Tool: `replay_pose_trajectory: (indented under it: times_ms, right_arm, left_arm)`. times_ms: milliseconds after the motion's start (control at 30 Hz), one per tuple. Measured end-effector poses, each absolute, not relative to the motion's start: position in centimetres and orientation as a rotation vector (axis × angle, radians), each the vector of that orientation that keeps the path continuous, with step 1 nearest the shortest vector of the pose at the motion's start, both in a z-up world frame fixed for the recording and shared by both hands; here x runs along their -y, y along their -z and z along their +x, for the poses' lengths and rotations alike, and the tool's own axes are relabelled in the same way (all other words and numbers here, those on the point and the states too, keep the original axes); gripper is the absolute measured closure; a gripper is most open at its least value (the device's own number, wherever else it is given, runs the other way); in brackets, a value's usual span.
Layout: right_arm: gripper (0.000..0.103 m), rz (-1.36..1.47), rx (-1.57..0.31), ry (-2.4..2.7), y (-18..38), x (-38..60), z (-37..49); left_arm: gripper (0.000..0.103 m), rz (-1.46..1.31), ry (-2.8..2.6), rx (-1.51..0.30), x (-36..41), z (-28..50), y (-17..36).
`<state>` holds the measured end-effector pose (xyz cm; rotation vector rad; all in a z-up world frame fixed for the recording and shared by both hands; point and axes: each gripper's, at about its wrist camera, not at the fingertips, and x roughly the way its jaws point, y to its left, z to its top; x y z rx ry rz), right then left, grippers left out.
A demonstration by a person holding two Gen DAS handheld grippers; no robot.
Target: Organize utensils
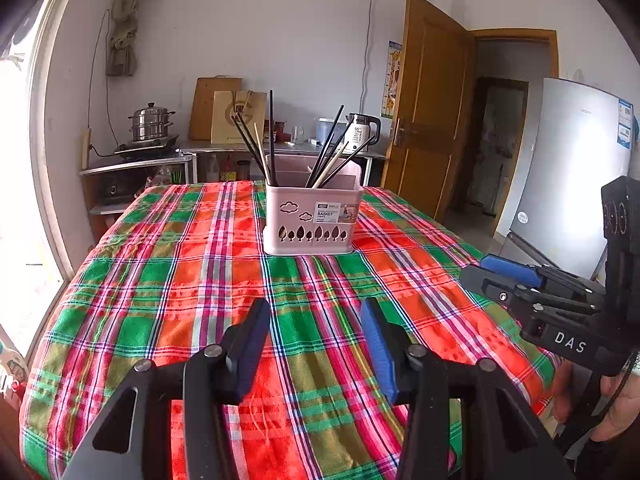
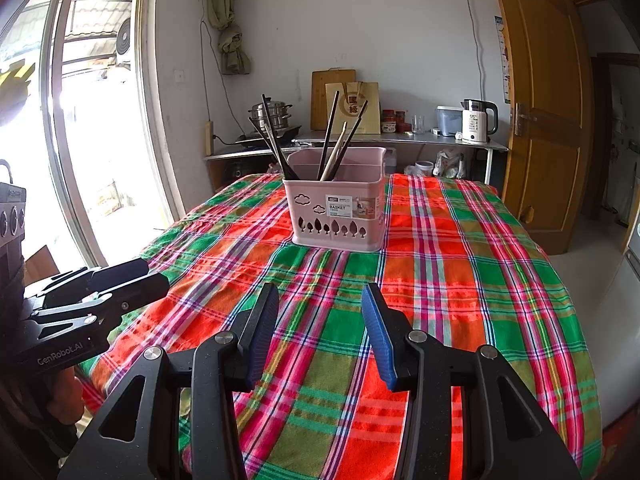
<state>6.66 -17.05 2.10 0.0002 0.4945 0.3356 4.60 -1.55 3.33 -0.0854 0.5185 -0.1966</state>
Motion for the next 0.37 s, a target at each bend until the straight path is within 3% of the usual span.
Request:
replay_pose_trajectory:
  times_ms: [367]
  right_arm:
    - [0.059, 0.002, -0.497, -0.336, -2.05, 17.03, 6.76]
  left_arm:
    - [0.055, -0.070, 0.165, -0.506, 1.88, 4.52, -3.23]
